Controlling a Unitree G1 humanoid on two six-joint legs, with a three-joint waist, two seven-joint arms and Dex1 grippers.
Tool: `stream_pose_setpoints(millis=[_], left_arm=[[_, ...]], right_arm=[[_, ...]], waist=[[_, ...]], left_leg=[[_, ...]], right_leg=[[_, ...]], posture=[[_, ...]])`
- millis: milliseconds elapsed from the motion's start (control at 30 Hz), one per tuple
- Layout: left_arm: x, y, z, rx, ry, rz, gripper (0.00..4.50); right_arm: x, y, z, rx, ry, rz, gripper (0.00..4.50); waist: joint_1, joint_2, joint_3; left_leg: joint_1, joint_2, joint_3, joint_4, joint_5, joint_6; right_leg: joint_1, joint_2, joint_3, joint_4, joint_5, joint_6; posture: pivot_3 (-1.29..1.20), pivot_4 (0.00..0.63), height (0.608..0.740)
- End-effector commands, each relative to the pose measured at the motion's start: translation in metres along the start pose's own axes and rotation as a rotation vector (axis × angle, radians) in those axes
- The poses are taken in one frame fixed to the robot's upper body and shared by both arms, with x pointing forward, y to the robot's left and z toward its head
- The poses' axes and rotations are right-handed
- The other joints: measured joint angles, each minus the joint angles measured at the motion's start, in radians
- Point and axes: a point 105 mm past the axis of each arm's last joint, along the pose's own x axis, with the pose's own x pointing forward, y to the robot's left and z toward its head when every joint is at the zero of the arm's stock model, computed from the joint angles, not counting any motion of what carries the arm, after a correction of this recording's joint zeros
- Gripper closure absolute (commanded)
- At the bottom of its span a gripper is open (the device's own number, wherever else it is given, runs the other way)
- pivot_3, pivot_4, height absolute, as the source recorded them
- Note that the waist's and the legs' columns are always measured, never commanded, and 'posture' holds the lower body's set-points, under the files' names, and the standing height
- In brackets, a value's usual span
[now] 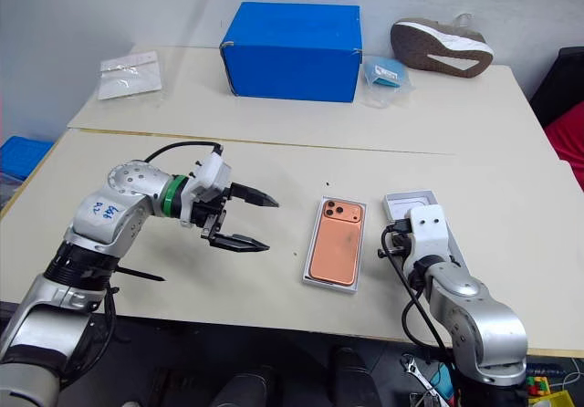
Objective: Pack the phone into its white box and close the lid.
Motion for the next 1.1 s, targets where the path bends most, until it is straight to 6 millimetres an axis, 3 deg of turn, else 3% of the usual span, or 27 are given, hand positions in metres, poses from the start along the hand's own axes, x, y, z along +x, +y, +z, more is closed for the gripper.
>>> stream_pose_setpoints(millis=[33,267,500,667,900,1100], left_arm=[[-0.006,-0.001,0.000,0.040,0.017,0.023,0.00],[-0.010,-0.005,-0.013,0.017,0.051,0.034,0.00],[-0.018,-0.004,-0.019,0.007,0.068,0.079,0.00],[-0.024,-0.005,-0.021,-0.003,0.078,0.113,0.00],[-0.030,-0.007,-0.024,-0.015,0.089,0.149,0.00],[-0.033,-0.002,-0.027,-0.027,0.091,0.179,0.00]], right_arm=[[-0.018,0.019,0.031,0.021,-0.118,0.108,4.47],[-0.036,0.082,0.074,0.294,-0.201,0.516,4.47],[-0.028,0.132,0.100,0.706,-0.191,0.849,4.47],[-0.027,0.145,0.109,1.012,-0.061,0.965,4.47],[-0.035,0.163,0.118,1.113,0.032,1.019,4.47],[-0.016,0.163,0.092,1.172,0.133,0.979,4.47]], waist=[[0.000,0.000,0.000],[-0.011,0.001,0.000],[-0.005,0.003,0.001],[-0.031,0.005,0.003],[-0.057,0.005,0.003],[-0.051,0.005,0.003]], left_leg=[[0.000,0.000,0.000,0.000,0.000,0.000],[0.001,0.001,0.000,0.000,0.000,0.000],[0.000,-0.002,-0.001,0.000,0.000,0.002],[0.001,-0.002,0.000,-0.001,0.000,0.002],[0.002,0.000,0.001,-0.002,0.000,0.001],[0.001,0.000,0.001,-0.001,0.000,0.002]], right_leg=[[0.000,0.000,0.000,0.000,0.000,0.000],[0.000,0.001,0.000,0.002,0.000,0.000],[-0.001,-0.001,-0.001,0.003,0.000,0.000],[-0.002,-0.002,-0.001,0.003,0.000,0.000],[-0.001,0.000,-0.001,0.003,0.000,0.000],[-0.001,-0.001,-0.001,0.003,0.000,0.000]], posture=[[0.00,0.150,0.740],[0.00,0.150,0.740],[0.00,0.150,0.740],[0.00,0.150,0.740],[0.00,0.150,0.740],[0.00,0.150,0.740]])
